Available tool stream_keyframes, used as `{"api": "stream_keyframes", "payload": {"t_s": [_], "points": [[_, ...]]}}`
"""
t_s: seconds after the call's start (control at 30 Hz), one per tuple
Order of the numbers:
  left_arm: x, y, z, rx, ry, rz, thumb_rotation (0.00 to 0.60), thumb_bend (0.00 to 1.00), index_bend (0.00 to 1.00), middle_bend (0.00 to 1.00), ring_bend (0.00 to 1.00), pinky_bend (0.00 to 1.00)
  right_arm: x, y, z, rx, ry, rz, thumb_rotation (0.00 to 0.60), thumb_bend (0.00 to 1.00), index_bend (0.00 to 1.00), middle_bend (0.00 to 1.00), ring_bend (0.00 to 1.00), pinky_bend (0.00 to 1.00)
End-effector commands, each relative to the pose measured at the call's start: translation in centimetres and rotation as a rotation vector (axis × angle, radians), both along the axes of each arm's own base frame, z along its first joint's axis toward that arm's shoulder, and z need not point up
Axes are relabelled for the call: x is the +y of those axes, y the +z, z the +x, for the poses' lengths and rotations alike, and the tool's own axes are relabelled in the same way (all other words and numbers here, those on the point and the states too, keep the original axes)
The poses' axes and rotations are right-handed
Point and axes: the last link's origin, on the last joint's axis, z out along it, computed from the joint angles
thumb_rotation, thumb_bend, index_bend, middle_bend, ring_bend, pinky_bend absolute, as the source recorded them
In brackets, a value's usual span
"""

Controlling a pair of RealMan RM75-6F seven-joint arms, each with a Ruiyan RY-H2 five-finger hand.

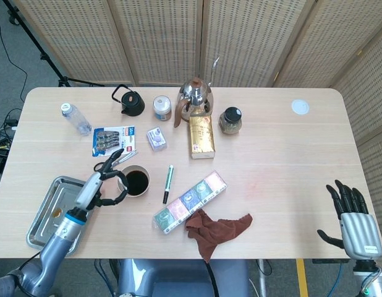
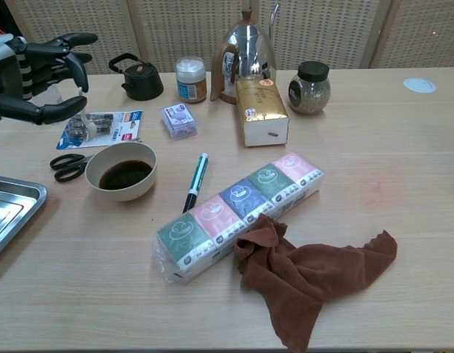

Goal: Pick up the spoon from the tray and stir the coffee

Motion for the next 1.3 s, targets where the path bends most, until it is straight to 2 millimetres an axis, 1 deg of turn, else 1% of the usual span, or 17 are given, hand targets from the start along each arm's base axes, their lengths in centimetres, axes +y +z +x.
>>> {"api": "stream_keyframes", "payload": {"t_s": [0.03, 0.3, 0.57, 0.87, 0.93, 1.3], "points": [[1.2, -1.4, 0.9, -0.095, 0.032, -0.073, 0.6, 0.39, 0.63, 0.0, 0.0, 0.0, -0.1, 0.0, -0.1, 0.0, -0.005, 0.0, 0.6, 0.0, 0.0, 0.0, 0.0, 0.0], [2.5, -3.5, -0.4, -0.182, 0.11, -0.125, 0.6, 0.39, 0.63, 0.0, 0.0, 0.0, -0.3, -0.1, -0.2, -0.019, -0.015, 0.012, 0.6, 0.0, 0.0, 0.0, 0.0, 0.0], [4.3, -5.6, -1.4, -0.22, 0.162, -0.177, 0.6, 0.38, 0.63, 0.0, 0.0, 0.0, -0.4, 0.1, -0.4, -0.029, -0.024, 0.014, 0.6, 0.0, 0.0, 0.0, 0.0, 0.0], [5.3, -7.7, -1.3, -0.215, 0.175, -0.196, 0.6, 0.38, 0.63, 0.0, 0.0, 0.0, -0.7, 0.0, -0.6, -0.039, -0.034, 0.026, 0.6, 0.0, 0.0, 0.0, 0.0, 0.0], [5.4, -8.5, -1.0, -0.209, 0.173, -0.207, 0.6, 0.38, 0.63, 0.0, 0.0, 0.0, -0.8, -0.1, -0.6, -0.042, -0.038, 0.029, 0.6, 0.0, 0.0, 0.0, 0.0, 0.0], [6.0, -9.7, -0.8, -0.207, 0.182, -0.194, 0.6, 0.38, 0.63, 0.0, 0.0, 0.0, -1.0, 0.1, -0.8, -0.053, -0.045, 0.029, 0.6, 0.0, 0.0, 0.0, 0.0, 0.0]]}}
